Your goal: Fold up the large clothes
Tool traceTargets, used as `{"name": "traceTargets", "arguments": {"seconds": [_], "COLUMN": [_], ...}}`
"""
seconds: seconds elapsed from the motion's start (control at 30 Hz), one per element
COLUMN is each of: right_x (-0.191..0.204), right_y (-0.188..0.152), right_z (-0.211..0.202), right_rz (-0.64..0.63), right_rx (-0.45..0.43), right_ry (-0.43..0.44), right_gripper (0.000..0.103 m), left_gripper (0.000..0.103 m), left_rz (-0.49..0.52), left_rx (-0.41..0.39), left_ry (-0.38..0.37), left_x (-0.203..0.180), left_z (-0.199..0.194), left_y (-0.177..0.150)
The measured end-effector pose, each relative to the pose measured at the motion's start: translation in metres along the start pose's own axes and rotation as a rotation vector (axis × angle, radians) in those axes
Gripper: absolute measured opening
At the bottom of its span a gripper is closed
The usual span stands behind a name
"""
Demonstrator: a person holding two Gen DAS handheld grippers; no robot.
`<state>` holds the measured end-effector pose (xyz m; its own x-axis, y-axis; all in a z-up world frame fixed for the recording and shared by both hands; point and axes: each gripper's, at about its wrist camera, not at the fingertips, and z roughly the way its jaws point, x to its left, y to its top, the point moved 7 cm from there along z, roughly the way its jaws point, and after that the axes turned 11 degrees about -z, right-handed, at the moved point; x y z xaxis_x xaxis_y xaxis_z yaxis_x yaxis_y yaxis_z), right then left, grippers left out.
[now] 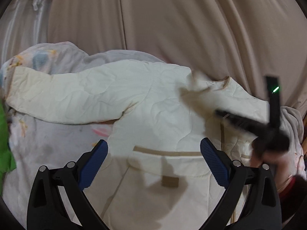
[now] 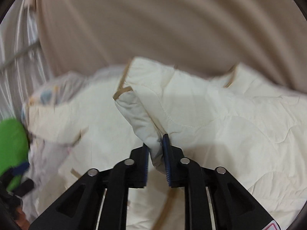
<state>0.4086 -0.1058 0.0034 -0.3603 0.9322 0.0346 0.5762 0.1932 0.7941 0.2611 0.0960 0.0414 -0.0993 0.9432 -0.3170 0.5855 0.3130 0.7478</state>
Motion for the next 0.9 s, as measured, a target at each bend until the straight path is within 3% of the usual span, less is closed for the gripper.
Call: {"name": "traceTargets", "arguments": {"seconds": [0.1,0.17,0.3,0.47,0.5,0.57,0.63,0.7,0.8,0.83,0.87,0.9], "right_x": [0.024,0.032,0.019,-0.052,-0.071,-0.100,-0.127,-0.145,-0.159,-0.162,-0.165,-0.162], "right_y": [-0.026,-0.040,-0.068,-0.122,-0.135,-0.152,-0.162,-0.164,-0.155,-0.150,-0.144,-0.140], "right_z": [0.021,0.005,-0.051,-0.115,-0.128,-0.144,-0.155,-0.157,-0.142,-0.137,-0.132,-0.127], "right_rz": [-0.015,-0.008,0.070,0.217,0.266,0.366,0.478,0.557,0.625,0.643,0.663,0.671], "right_rx": [0.086,0.074,0.020,-0.012,-0.015,-0.025,-0.046,-0.072,-0.086,-0.089,-0.102,-0.125], "right_ry": [0.001,0.037,0.114,-0.021,-0.061,-0.087,-0.080,-0.057,-0.013,-0.003,0.001,0.009], "right_gripper": [0.032,0.045,0.055,0.058,0.059,0.059,0.059,0.057,0.047,0.038,0.020,0.013], "left_gripper": [0.095,0.095,0.095,0.091,0.086,0.047,0.017,0.008,0.006,0.006,0.006,0.006], "left_rz": [-0.004,-0.003,-0.077,-0.177,-0.182,-0.160,-0.146,-0.148,-0.138,-0.132,-0.132,-0.130], "left_rx": [0.073,0.133,0.254,0.413,0.434,0.450,0.458,0.431,0.327,0.289,0.266,0.245], "left_ry": [-0.090,-0.130,-0.208,-0.304,-0.321,-0.342,-0.359,-0.373,-0.371,-0.362,-0.360,-0.349], "left_x": [-0.011,-0.018,-0.032,-0.060,-0.067,-0.079,-0.087,-0.090,-0.087,-0.085,-0.082,-0.076], "left_z": [0.030,0.053,0.092,0.135,0.141,0.147,0.151,0.149,0.135,0.130,0.128,0.126], "left_y": [0.003,0.001,-0.003,-0.015,-0.016,-0.018,-0.013,0.002,0.036,0.048,0.057,0.064]}}
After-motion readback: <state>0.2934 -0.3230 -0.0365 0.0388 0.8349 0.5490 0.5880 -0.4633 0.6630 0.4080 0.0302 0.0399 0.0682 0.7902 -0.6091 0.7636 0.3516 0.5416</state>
